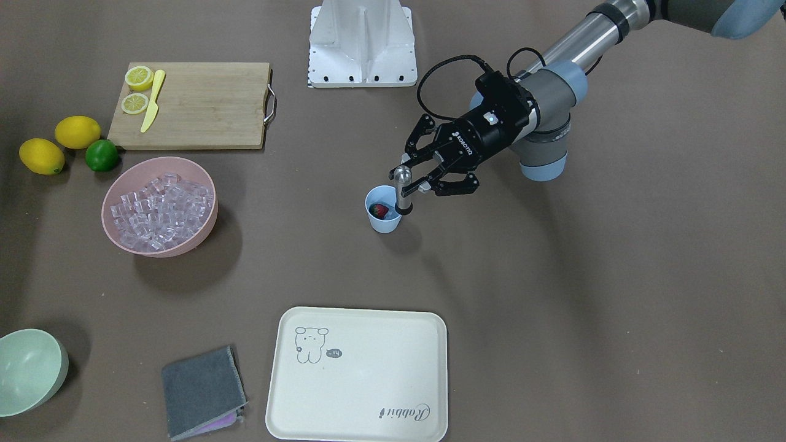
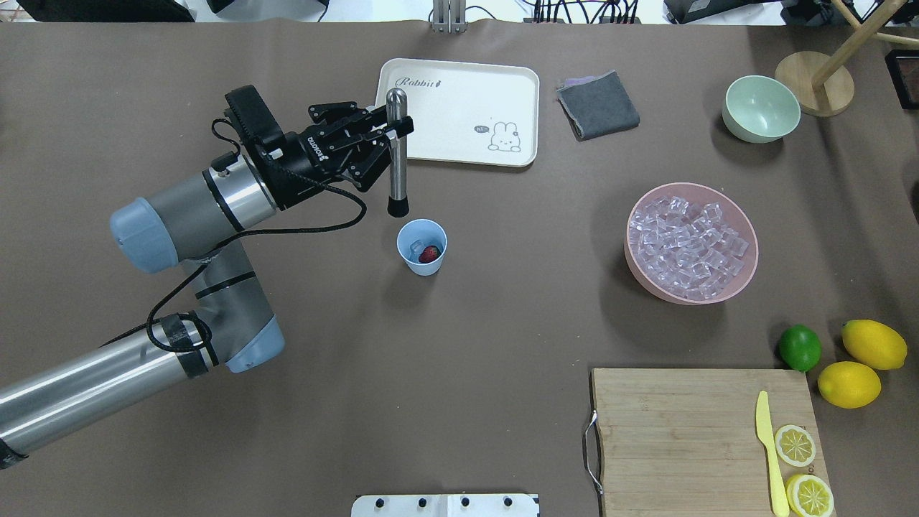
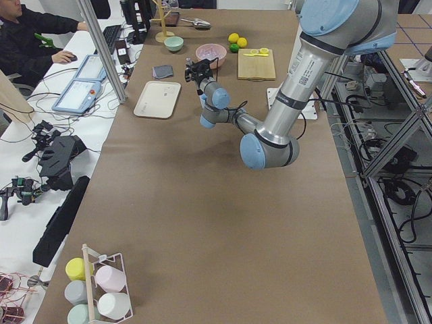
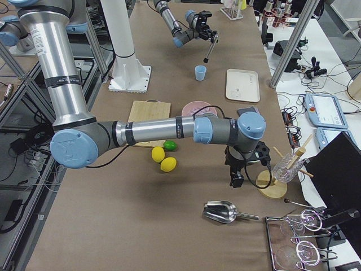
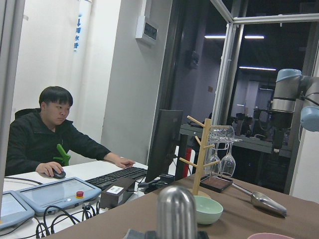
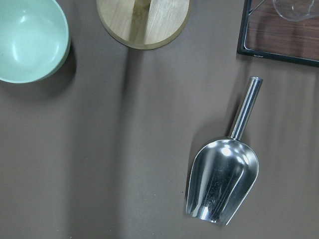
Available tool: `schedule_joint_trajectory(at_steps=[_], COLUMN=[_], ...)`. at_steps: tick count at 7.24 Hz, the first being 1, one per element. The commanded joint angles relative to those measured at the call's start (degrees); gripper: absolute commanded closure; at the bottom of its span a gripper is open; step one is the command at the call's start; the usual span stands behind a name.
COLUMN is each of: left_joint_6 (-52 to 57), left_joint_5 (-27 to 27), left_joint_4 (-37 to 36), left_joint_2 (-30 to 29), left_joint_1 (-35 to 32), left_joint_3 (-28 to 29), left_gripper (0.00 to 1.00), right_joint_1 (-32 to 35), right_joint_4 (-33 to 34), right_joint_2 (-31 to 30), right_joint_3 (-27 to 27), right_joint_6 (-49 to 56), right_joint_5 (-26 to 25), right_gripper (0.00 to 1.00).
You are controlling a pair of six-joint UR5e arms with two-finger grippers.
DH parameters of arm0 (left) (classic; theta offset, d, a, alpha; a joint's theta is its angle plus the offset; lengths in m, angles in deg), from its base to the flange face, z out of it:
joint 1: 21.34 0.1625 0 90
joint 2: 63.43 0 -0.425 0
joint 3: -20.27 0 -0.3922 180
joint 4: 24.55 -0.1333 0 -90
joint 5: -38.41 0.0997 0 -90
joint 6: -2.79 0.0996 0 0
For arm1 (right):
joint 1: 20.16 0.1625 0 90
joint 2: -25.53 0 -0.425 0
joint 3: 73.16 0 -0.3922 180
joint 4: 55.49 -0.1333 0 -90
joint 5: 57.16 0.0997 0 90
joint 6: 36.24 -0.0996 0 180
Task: Mash ice and strawberries in cup
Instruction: 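Lower the metal rod with the left gripper into the cup, then press the rod down on the ice and strawberry with the left gripper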
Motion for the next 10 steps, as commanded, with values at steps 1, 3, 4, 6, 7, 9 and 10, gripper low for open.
schedule_joint_trajectory(at_steps=[1,3,4,6,7,9,10], left_joint_6=[0.23,0.32,0.41,0.32,0.32,0.41,0.41], left_joint_5=[0.00,0.00,0.00,0.87,1.23,1.23,1.23], left_joint_4=[3.41,4.74,4.82,4.74,4.74,4.82,4.82], left_joint_2=[0.06,-0.38,-0.82,-1.60,-1.70,-1.61,-1.61], left_joint_1=[1.19,2.15,2.59,2.68,3.21,3.82,4.00], left_joint_3=[0.49,2.42,3.65,4.10,4.28,5.50,5.94], left_gripper=[1.00,1.00,1.00,1.00,1.00,1.00,1.00], right_joint_1=[0.00,0.00,0.00,0.00,0.00,0.00,0.00], right_joint_4=[0.00,0.00,0.00,-0.09,-0.09,0.00,0.00], right_joint_2=[0.18,0.01,0.01,-0.08,-0.17,-0.17,-0.26], right_joint_3=[0.15,0.24,0.24,0.33,0.41,0.41,0.33], right_joint_6=[0.05,0.14,0.14,0.23,0.23,0.14,0.23], right_joint_5=[-0.02,-0.02,-0.02,-0.02,-0.02,-0.02,-0.02], right_gripper=[0.01,0.01,0.01,0.01,0.01,0.01,0.01])
